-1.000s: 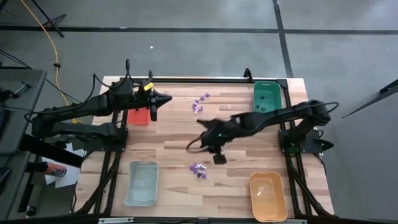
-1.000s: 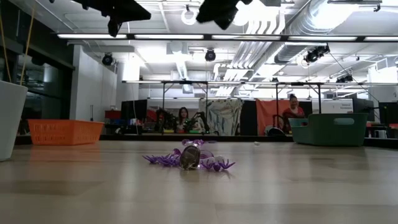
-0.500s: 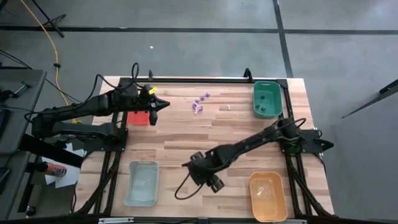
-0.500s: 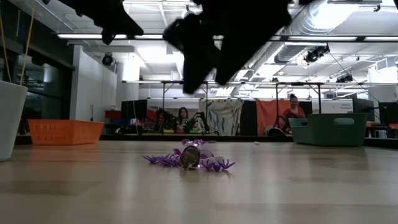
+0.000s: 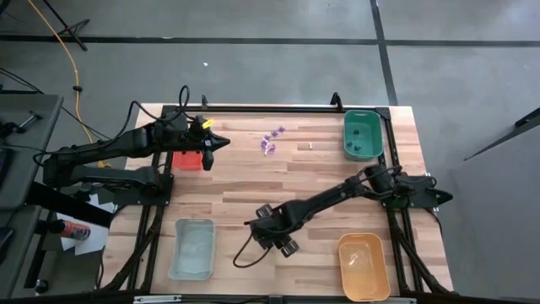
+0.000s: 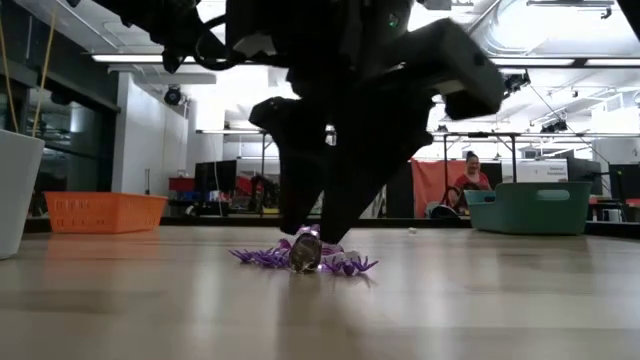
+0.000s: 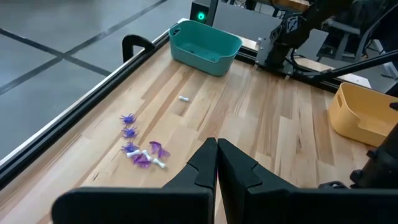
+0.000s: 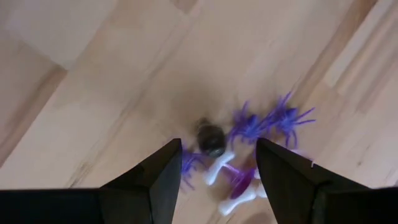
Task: Sort Halloween decoration
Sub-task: Put the black skull toy into the green bin
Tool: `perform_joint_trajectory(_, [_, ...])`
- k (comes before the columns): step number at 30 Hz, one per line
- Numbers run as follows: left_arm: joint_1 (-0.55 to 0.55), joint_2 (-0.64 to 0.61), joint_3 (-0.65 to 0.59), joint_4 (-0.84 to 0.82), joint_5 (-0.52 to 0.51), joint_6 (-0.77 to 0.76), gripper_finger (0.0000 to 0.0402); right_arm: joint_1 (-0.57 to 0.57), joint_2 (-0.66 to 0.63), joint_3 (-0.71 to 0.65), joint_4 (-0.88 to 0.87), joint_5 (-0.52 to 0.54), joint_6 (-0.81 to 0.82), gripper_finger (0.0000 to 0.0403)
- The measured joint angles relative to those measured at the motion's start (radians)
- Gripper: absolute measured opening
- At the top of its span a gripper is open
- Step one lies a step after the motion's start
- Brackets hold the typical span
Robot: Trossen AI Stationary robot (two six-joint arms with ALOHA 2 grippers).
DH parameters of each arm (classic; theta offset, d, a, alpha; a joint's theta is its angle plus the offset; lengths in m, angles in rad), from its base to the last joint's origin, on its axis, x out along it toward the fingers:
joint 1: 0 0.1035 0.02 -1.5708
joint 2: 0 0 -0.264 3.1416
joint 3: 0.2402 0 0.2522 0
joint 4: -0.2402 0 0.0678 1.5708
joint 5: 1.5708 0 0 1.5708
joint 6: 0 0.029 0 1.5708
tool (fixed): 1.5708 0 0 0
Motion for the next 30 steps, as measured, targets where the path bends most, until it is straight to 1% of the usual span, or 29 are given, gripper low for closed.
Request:
perform_joint_trajectory(5, [0.000,0.000,0.000,0.000,0.000,0.000,0.0000,0.000,-0.001,-0.032,0.069,-0.014,0.000,0.0201])
perform_joint_trajectory(12, [0.000,0.000,0.000,0.000,0.000,-0.009,0.0000,0.001,-0.001,-0.085,0.102,-0.028,-0.008,0.0201])
perform_joint_trajectory(17, [0.000,0.000,0.000,0.000,0.000,-0.009,0.0000,0.003,-0.003,-0.094,0.116,-0.028,-0.008,0.0199])
perform_joint_trajectory(20, [0.000,0.000,0.000,0.000,0.000,-0.009,0.0000,0.003,-0.003,-0.095,0.126,-0.025,0.005,0.0184])
perform_joint_trajectory(26, [0.000,0.000,0.000,0.000,0.000,-0.009,0.0000,0.003,-0.002,-0.095,0.132,-0.021,0.007,0.0133])
perform_joint_trajectory(30, [0.000,0.000,0.000,-0.006,0.000,-0.009,0.0000,0.003,-0.002,-0.095,0.134,-0.019,0.007,0.0106])
